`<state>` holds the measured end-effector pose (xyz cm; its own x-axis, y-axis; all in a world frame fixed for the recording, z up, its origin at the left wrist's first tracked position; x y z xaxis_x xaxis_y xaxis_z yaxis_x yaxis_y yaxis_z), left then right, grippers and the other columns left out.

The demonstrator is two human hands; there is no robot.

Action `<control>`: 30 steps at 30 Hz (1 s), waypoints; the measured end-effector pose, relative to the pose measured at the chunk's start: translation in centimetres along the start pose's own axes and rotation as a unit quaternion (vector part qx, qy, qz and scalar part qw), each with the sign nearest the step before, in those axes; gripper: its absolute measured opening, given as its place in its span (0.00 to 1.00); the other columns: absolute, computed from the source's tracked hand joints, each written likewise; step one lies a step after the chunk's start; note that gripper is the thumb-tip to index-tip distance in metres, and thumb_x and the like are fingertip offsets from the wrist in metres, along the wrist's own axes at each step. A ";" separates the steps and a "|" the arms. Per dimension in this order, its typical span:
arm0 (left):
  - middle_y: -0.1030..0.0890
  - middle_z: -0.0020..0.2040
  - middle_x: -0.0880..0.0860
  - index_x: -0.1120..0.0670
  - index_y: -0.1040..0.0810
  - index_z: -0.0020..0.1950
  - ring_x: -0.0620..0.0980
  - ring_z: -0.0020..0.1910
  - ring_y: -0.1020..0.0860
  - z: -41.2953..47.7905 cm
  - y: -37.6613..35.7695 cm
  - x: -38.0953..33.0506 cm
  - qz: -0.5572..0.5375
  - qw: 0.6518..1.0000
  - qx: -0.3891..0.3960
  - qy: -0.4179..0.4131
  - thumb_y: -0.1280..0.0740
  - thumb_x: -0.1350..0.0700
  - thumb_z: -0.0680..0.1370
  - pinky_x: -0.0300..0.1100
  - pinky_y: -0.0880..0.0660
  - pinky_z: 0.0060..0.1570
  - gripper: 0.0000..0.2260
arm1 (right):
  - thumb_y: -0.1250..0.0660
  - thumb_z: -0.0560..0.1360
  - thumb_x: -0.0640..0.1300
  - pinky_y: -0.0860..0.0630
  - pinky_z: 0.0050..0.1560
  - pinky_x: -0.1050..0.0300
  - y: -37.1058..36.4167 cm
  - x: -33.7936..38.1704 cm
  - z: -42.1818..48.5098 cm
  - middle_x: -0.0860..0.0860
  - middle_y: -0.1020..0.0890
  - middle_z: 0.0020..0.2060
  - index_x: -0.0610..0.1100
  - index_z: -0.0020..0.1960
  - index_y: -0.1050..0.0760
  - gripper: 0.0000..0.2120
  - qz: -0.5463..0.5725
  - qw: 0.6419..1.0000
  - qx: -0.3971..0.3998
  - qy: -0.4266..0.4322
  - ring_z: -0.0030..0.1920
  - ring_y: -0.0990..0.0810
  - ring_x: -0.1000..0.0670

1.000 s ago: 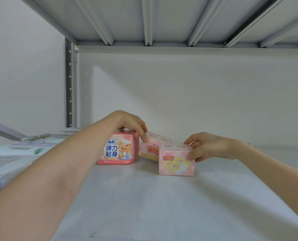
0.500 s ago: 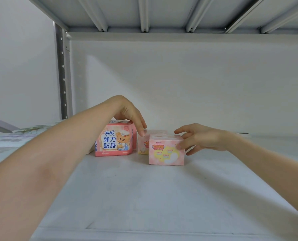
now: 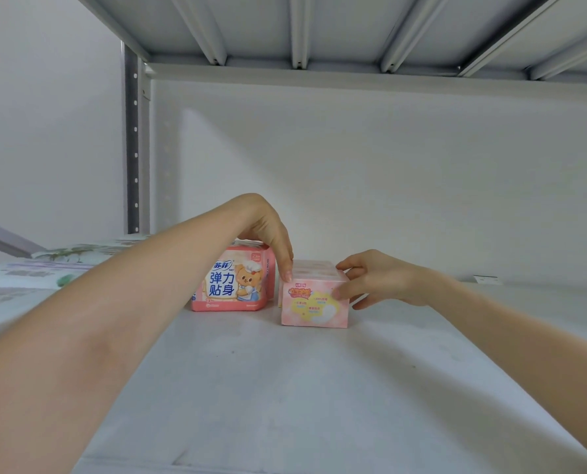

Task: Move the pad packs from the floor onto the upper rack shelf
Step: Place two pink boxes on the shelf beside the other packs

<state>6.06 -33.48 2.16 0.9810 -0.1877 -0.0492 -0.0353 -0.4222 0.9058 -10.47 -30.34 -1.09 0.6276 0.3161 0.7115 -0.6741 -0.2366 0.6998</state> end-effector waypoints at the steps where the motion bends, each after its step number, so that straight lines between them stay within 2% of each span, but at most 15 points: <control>1: 0.28 0.71 0.51 0.52 0.30 0.72 0.52 0.69 0.29 -0.1 0.1 0.1 0.001 1.000 0.001 0.001 0.22 0.39 0.54 0.52 0.32 0.70 0.48 | 0.27 0.72 0.41 0.20 0.51 0.54 -0.1 0.0 0.2 0.47 0.17 0.53 0.39 0.69 0.32 0.28 0.001 1.000 -0.001 0.002 0.49 0.16 0.48; 5: 0.29 0.72 0.51 0.53 0.30 0.72 0.52 0.71 0.31 0.0 0.4 0.3 0.013 1.000 0.003 0.004 0.22 0.41 0.54 0.51 0.35 0.71 0.49 | 0.27 0.72 0.41 0.20 0.55 0.52 -0.4 0.2 0.6 0.46 0.16 0.53 0.41 0.63 0.27 0.20 0.004 1.000 -0.004 0.013 0.47 0.17 0.49; 8: 0.30 0.73 0.52 0.54 0.31 0.73 0.52 0.71 0.32 0.2 0.4 0.4 0.022 1.000 0.004 0.003 0.22 0.41 0.53 0.51 0.35 0.71 0.50 | 0.27 0.72 0.41 0.20 0.53 0.54 -0.4 0.1 0.8 0.47 0.16 0.53 0.41 0.65 0.28 0.23 0.008 1.000 -0.010 0.013 0.48 0.17 0.50; 14: 0.31 0.73 0.53 0.54 0.33 0.74 0.53 0.71 0.31 0.0 0.4 0.3 0.026 1.000 0.002 0.007 0.22 0.42 0.53 0.51 0.33 0.70 0.51 | 0.26 0.71 0.43 0.20 0.54 0.52 -0.5 0.0 0.7 0.47 0.17 0.54 0.41 0.66 0.29 0.26 0.004 1.000 -0.019 0.011 0.54 0.18 0.47; 16: 0.31 0.73 0.54 0.55 0.33 0.74 0.53 0.70 0.30 -0.3 0.3 0.2 0.021 1.000 -0.001 0.012 0.22 0.43 0.53 0.51 0.32 0.70 0.51 | 0.26 0.71 0.44 0.20 0.51 0.53 -0.5 -0.1 0.7 0.48 0.17 0.55 0.41 0.68 0.31 0.29 0.000 1.000 -0.021 0.008 0.54 0.18 0.48; 19: 0.35 0.75 0.55 0.56 0.35 0.75 0.54 0.73 0.34 -0.7 0.3 0.1 0.025 0.999 -0.011 0.027 0.21 0.44 0.55 0.50 0.35 0.71 0.51 | 0.26 0.71 0.46 0.20 0.49 0.54 -0.5 -0.1 0.5 0.49 0.17 0.55 0.42 0.68 0.30 0.29 -0.012 1.000 -0.029 0.006 0.54 0.18 0.49; 21: 0.42 0.79 0.53 0.54 0.41 0.78 0.53 0.77 0.43 -0.9 0.5 0.1 0.019 0.998 -0.035 0.042 0.22 0.48 0.65 0.50 0.41 0.74 0.46 | 0.26 0.71 0.47 0.20 0.51 0.52 -0.4 -0.1 0.3 0.49 0.17 0.54 0.43 0.66 0.29 0.26 -0.022 0.999 -0.036 0.004 0.53 0.18 0.49; 23: 0.47 0.80 0.52 0.52 0.46 0.79 0.53 0.78 0.50 -1.0 0.9 0.3 0.006 0.997 -0.066 0.048 0.25 0.51 0.71 0.52 0.47 0.75 0.43 | 0.26 0.71 0.48 0.21 0.51 0.52 -0.3 0.0 0.1 0.48 0.17 0.54 0.42 0.68 0.30 0.29 -0.029 0.999 -0.042 0.002 0.53 0.18 0.49; 25: 0.47 0.80 0.51 0.50 0.46 0.79 0.54 0.79 0.51 -1.7 1.0 0.4 -0.016 0.995 -0.091 0.048 0.24 0.51 0.70 0.55 0.49 0.75 0.44 | 0.26 0.70 0.49 0.23 0.53 0.52 0.1 0.1 -0.2 0.48 0.19 0.57 0.42 0.71 0.34 0.33 -0.044 0.997 -0.057 0.003 0.54 0.19 0.48; 27: 0.47 0.80 0.50 0.49 0.46 0.79 0.54 0.79 0.52 -2.7 1.0 0.4 -0.049 0.991 -0.118 0.044 0.23 0.49 0.68 0.57 0.51 0.76 0.46 | 0.26 0.70 0.51 0.26 0.59 0.53 0.8 0.5 -1.0 0.48 0.22 0.60 0.44 0.72 0.36 0.35 -0.083 0.993 -0.083 0.009 0.58 0.21 0.48; 30: 0.46 0.79 0.49 0.49 0.46 0.79 0.53 0.78 0.49 -4.6 0.8 0.0 -0.091 0.981 -0.173 0.021 0.24 0.46 0.69 0.57 0.49 0.76 0.46 | 0.26 0.70 0.53 0.29 0.63 0.56 1.9 0.9 -3.1 0.48 0.25 0.65 0.48 0.74 0.37 0.37 -0.103 0.986 -0.133 0.019 0.63 0.25 0.49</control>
<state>6.90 -29.75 4.83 0.9723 -0.0985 -0.2121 0.2002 -0.1178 0.9726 -12.41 -27.66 0.70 0.7502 0.3675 0.5497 -0.6152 0.0829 0.7840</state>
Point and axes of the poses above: each hand's wrist, its own z-axis towards the middle knuckle, its own y-axis out of the back of the hand, x = y × z, the point moved 8 cm from there along z, towards the middle knuckle
